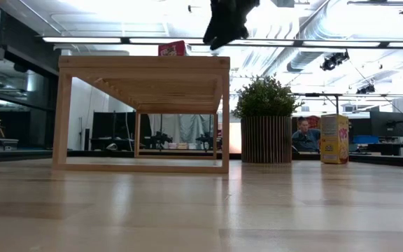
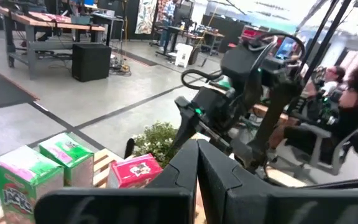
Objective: Stack cereal on shelf
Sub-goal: Put the top red cereal box on the shelf
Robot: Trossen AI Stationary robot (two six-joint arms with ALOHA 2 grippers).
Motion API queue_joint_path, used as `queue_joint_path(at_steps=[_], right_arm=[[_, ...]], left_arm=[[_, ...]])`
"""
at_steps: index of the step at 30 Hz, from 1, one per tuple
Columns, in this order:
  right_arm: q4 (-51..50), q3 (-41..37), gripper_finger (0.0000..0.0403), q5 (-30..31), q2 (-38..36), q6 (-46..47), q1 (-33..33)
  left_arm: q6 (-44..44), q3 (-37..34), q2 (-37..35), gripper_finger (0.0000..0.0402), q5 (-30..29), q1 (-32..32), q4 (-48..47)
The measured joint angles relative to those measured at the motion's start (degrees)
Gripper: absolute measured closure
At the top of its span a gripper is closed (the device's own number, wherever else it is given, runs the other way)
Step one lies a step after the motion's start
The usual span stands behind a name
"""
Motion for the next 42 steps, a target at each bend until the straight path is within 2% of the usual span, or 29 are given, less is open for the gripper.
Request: queue_joint_path(at_steps=[3, 5, 7, 10, 12, 15, 17, 21, 25, 36, 42], right_arm=[[17.53, -11.93, 0.0203, 0.94, -3.48, 7.59, 0.0], [25.2, -16.88, 0.0233, 1.95, -3.56, 11.86, 0.0], [28.02, -19.49, 0.0276, 3.74, -3.12, 15.19, 0.03], [28.95, -20.83, 0.0363, 4.82, -2.08, 17.9, 0.61], [29.43, -20.85, 0.039, 4.82, -1.38, 17.6, 1.2], [31.41, -20.82, 0.0381, 4.8, -0.74, 18.6, 1.76], [31.15, -20.79, 0.0389, 5.06, 0.05, 19.38, 1.72], [33.53, -20.85, 0.0397, 8.52, 1.74, 19.64, 1.55], [38.54, -20.85, 0.0401, 7.3, 2.99, 21.17, 1.11], [46.96, -20.83, 0.0402, 5.78, 6.67, 25.79, 1.14], [49.12, -20.83, 0.0403, 4.74, 6.67, 25.66, 1.14]], left_arm=[[1.05, 0.0, 0.74, 0.0402, -0.66, 0.0, -0.11], [1.51, 0.0, 1.33, 0.0401, -1.8, 0.0, -0.67], [1.58, -0.02, 2.01, 0.0402, -3.19, 0.0, -1.82], [1.39, -0.06, 2.93, 0.0401, -3.75, 0.01, -4.37], [0.71, -0.04, 3.4, 0.0401, -3.86, 0.01, -5.28], [0.11, -0.04, 4.22, 0.0401, -4.92, -0.01, -7.47], [0.09, -0.04, 4.73, 0.0401, -6.16, -0.01, -9.26], [0.06, -0.04, 5.85, 0.0402, -9.28, 0.01, -11.98], [-0.23, -0.04, 7.38, 0.0401, -12.35, 0.03, -14.82], [-3.03, -0.02, 13.67, 0.0402, -12.99, 0.32, -23.93], [-3.1, -0.02, 17.27, 0.0402, -12.97, 2.1, -24.3]])
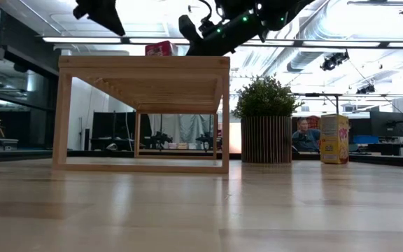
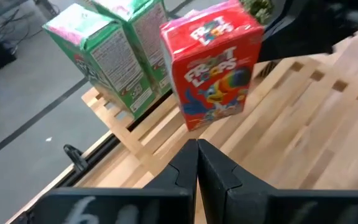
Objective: Stack cereal on shelf
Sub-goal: Put the top red cereal box on the shelf
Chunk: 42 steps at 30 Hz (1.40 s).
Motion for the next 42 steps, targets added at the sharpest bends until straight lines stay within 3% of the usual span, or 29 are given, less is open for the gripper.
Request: queue_joint_path(at_steps=[8, 14, 20, 25, 28, 33, 38, 42], right_arm=[[-1.82, 0.0, 0.0403, -0.16, 0.0, -0.35, 0.0], [-5.67, 0.0, 0.0403, -2.56, -1.97, -4.61, -0.1], [-11.62, 0.02, 0.0403, -2.83, -7.08, -8.44, -0.13], [-10.3, 0.07, 0.0397, -6.61, -8.23, -9.3, -0.15], [-8.9, 0.07, 0.0366, -8.51, -8.11, -9.35, -0.4], [-7.32, 0.07, 0.0258, -10.31, -8.07, -11.13, -0.46], [-5.38, 0.07, 0.0153, -5.89, -8.02, -15.57, -0.29], [-2.99, 0.1, 0.0109, -5.64, -6.86, -15.41, -0.81]], left_arm=[[0.0, 0.0, 2.64, 0.0402, 0.43, 2.26, 0.0], [0.0, -0.43, 0.66, 0.0401, 3.82, 2.29, 0.85], [-1.4, -15.54, -13.44, 0.0401, 10.43, 0.76, 17.57], [-2.29, -28.62, -25.67, 0.0401, 15.63, 1.51, 31.94], [-5.04, -31.76, -29.38, 0.0401, 15.65, 2.3, 34.01], [-6.82, -32.65, -30.82, 0.0401, 15.72, 2.5, 33.75], [-6.47, -32.65, -30.38, 0.0401, 15.26, 2.5, 33.88], [-6.93, -32.65, -29.63, 0.0402, 15.23, 2.5, 33.79]])
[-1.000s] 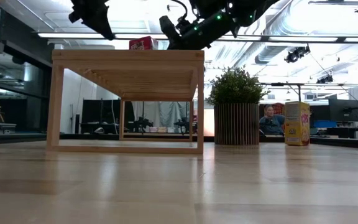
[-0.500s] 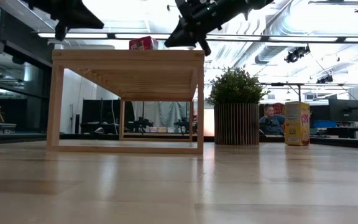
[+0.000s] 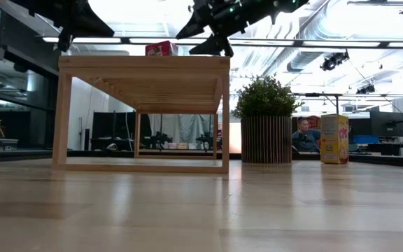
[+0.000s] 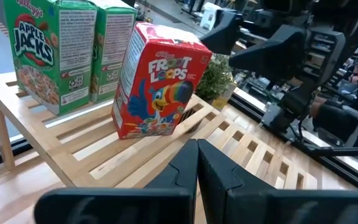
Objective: Stack cereal on shelf
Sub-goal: Put the top red cereal box on the shelf
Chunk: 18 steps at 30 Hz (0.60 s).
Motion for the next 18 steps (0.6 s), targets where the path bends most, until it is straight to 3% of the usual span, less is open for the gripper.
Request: queue_joint_path(at_steps=[4, 9, 14, 18], right_arm=[[-3.31, 4.17, 0.01, 0.03, 3.66, -2.97, 0.07], [-9.54, 10.6, 0.0099, 5.65, 5.57, -4.26, -0.52], [-10.3, 11.94, 0.0099, -2.25, 5.57, -4.12, -1.94], [-12.02, 11.96, 0.0099, -3.67, 5.79, -4.42, -1.75]], left_arm=[[-0.24, 0.0, 0.44, 0.0401, -0.02, 0.0, 0.0], [-1.33, 0.0, 0.52, 0.0401, 0.78, 0.0, 0.02], [-1.57, 0.0, 0.54, 0.0401, 0.83, 0.0, -0.02], [-1.41, 0.0, 0.54, 0.0402, 0.81, 0.0, -0.04]])
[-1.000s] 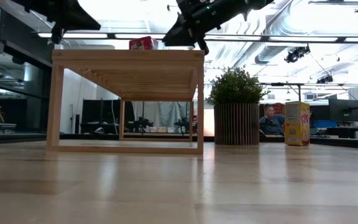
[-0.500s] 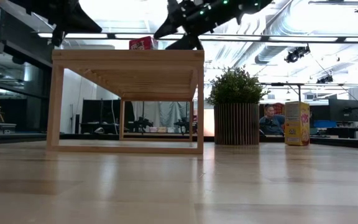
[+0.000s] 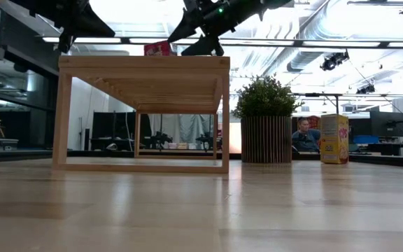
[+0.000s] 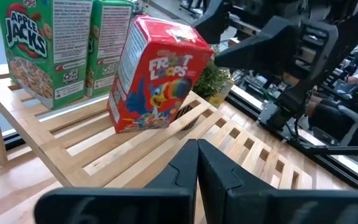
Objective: Stack cereal on shelf
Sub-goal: Put the top red cereal box on the shelf
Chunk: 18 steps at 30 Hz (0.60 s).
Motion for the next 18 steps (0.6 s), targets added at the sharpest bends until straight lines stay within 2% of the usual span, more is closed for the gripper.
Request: queue_joint_path(at_steps=[11, 18], right_arm=[[7.06, 0.01, 0.0099, 1.33, 6.55, 0.04, 0.04], [9.19, 0.0, 0.0102, -0.69, 9.16, -1.85, 0.55]], left_arm=[[0.85, 0.0, 0.0, 0.0402, -0.11, 0.0, -0.05], [0.99, 0.0, 0.0, 0.0401, -0.36, 0.0, -0.23]])
